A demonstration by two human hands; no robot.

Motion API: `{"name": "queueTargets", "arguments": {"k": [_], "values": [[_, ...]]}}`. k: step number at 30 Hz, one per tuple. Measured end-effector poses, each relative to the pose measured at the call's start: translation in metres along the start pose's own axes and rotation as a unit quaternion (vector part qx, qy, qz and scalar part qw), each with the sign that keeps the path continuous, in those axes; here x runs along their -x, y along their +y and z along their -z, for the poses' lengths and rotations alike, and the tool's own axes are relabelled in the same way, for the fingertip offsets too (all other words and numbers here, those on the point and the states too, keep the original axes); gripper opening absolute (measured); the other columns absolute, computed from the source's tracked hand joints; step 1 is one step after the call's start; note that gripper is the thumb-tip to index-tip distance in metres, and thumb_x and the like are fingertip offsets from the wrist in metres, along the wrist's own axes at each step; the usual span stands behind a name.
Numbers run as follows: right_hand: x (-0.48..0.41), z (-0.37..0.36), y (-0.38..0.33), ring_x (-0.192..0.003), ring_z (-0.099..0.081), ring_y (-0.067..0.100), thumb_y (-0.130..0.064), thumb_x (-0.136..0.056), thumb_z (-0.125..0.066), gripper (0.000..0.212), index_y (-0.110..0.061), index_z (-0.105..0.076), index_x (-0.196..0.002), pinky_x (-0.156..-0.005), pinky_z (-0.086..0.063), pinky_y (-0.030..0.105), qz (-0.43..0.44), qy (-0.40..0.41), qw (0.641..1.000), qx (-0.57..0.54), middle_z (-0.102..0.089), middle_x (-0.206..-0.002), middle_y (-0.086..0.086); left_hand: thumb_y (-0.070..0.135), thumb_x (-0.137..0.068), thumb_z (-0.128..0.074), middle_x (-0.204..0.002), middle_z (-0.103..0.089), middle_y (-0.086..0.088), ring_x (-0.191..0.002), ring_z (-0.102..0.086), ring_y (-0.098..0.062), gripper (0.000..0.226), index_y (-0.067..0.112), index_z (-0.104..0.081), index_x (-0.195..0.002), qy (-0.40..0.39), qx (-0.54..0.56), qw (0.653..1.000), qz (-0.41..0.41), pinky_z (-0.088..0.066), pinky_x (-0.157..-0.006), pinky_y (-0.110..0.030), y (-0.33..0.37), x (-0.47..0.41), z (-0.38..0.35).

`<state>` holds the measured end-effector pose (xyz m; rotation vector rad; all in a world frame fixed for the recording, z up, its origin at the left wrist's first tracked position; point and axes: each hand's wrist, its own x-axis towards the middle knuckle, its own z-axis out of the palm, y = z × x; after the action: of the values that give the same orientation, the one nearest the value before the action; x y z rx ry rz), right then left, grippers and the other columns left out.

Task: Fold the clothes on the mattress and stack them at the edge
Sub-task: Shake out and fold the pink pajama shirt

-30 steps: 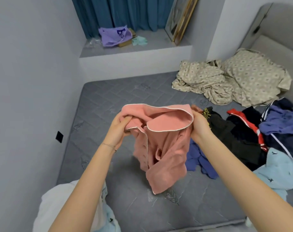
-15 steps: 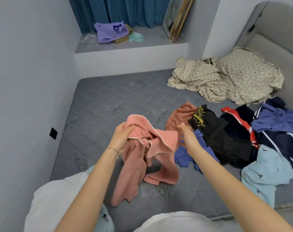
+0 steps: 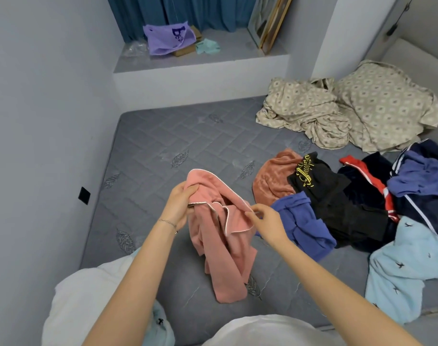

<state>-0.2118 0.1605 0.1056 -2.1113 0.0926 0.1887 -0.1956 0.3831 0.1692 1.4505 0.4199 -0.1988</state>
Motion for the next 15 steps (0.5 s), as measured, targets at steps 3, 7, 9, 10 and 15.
{"name": "queueTargets", "arguments": {"k": [3,7,9,10,15], "values": [[-0.011,0.008,0.000,-0.077,-0.052,0.020,-0.012,-0.092,-0.062,0.020,0.006,-0.067,-0.085,-0.072,-0.043,0.032,-0.075,-0.007,0.989,-0.125,-0.062,-0.079,0.012,0.011,-0.098,-0.046,-0.099,-0.065,-0.007,-0.090,-0.062,-0.017,0.022,0.006,-0.060,-0.115,0.002,-0.005,1.000,0.011,-0.053,-0.074,-0.034,-0.001,-0.004,0.009],[-0.031,0.023,-0.012,-0.075,-0.054,0.017,-0.015,-0.097,-0.053,0.013,-0.008,-0.063,-0.093,-0.072,-0.049,0.028,-0.178,-0.110,0.909,-0.359,-0.060,-0.083,0.007,0.011,-0.098,-0.046,-0.101,-0.062,-0.009,-0.088,-0.058,-0.017,0.025,0.006,-0.058,-0.119,0.029,-0.004,0.999,0.044,-0.049,-0.071,-0.031,-0.007,-0.009,0.020],[-0.040,0.029,-0.018,-0.073,-0.060,0.013,-0.019,-0.098,-0.052,0.016,-0.009,-0.064,-0.097,-0.070,-0.054,0.026,-0.193,-0.133,0.894,-0.382,-0.066,-0.080,0.002,0.010,-0.097,-0.044,-0.103,-0.061,-0.011,-0.088,-0.057,-0.019,0.027,0.006,-0.058,-0.120,0.043,-0.004,0.997,0.066,-0.047,-0.070,-0.032,-0.012,-0.013,0.024],[-0.043,0.030,-0.020,-0.075,-0.063,0.014,-0.019,-0.098,-0.052,0.018,-0.008,-0.066,-0.099,-0.072,-0.056,0.028,-0.204,-0.139,0.887,-0.389,-0.069,-0.082,0.002,0.008,-0.096,-0.044,-0.104,-0.061,-0.012,-0.088,-0.056,-0.021,0.029,0.006,-0.058,-0.121,0.045,-0.004,0.996,0.079,-0.046,-0.070,-0.033,-0.015,-0.014,0.025],[-0.048,0.029,-0.030,-0.076,-0.067,0.019,-0.020,-0.099,-0.050,0.023,-0.004,-0.066,-0.103,-0.071,-0.056,0.031,-0.237,-0.167,0.865,-0.411,-0.071,-0.085,0.008,0.004,-0.093,-0.045,-0.110,-0.059,-0.020,-0.096,-0.055,-0.029,0.031,-0.005,-0.056,-0.121,0.013,0.017,0.990,0.137,-0.046,-0.084,-0.040,-0.027,-0.012,0.029]]}}
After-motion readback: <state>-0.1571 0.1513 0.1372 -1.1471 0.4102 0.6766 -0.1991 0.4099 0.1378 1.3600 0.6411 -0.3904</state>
